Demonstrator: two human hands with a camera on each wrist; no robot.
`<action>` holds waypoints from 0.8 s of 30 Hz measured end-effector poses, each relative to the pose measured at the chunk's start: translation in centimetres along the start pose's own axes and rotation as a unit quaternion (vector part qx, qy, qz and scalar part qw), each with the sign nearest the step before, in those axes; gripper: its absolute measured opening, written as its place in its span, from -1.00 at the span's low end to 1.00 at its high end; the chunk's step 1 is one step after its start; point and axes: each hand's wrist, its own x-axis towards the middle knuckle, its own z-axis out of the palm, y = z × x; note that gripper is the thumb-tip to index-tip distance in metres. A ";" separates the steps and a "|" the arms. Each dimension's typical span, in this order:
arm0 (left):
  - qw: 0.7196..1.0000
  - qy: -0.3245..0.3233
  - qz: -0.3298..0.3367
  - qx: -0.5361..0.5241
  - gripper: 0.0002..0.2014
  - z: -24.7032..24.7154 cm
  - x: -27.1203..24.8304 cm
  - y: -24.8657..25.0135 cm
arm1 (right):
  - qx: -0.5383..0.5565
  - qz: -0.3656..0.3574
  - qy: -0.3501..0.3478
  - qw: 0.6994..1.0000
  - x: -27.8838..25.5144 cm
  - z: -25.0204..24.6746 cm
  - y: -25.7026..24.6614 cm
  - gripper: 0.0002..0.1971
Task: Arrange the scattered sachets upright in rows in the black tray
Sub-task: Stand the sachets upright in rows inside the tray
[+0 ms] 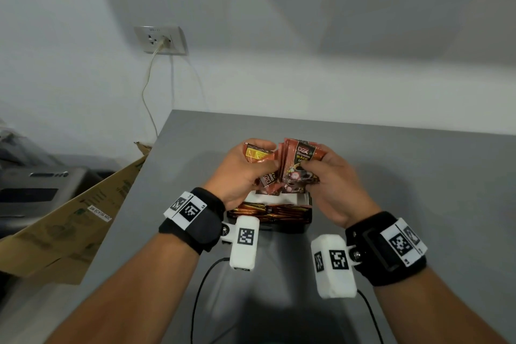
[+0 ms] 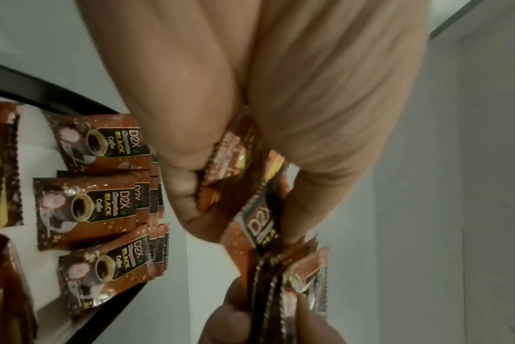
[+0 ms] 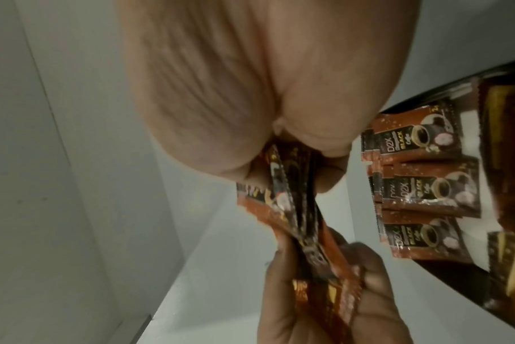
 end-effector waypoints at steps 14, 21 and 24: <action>0.987 0.032 0.072 0.140 -0.53 -0.5 0.2 0.6 | -0.036 0.015 0.001 0.999 0.3 -1.1 0.6 -0.68; 1.000 0.000 -0.011 -0.029 -0.80 0.2 -0.2 -0.3 | 0.018 0.034 -0.046 0.998 0.3 -0.7 1.4 -0.64; 0.995 -0.014 -0.018 -0.098 -0.62 -0.3 -0.4 -0.1 | 0.065 0.019 -0.026 0.997 0.4 -1.1 1.1 -0.66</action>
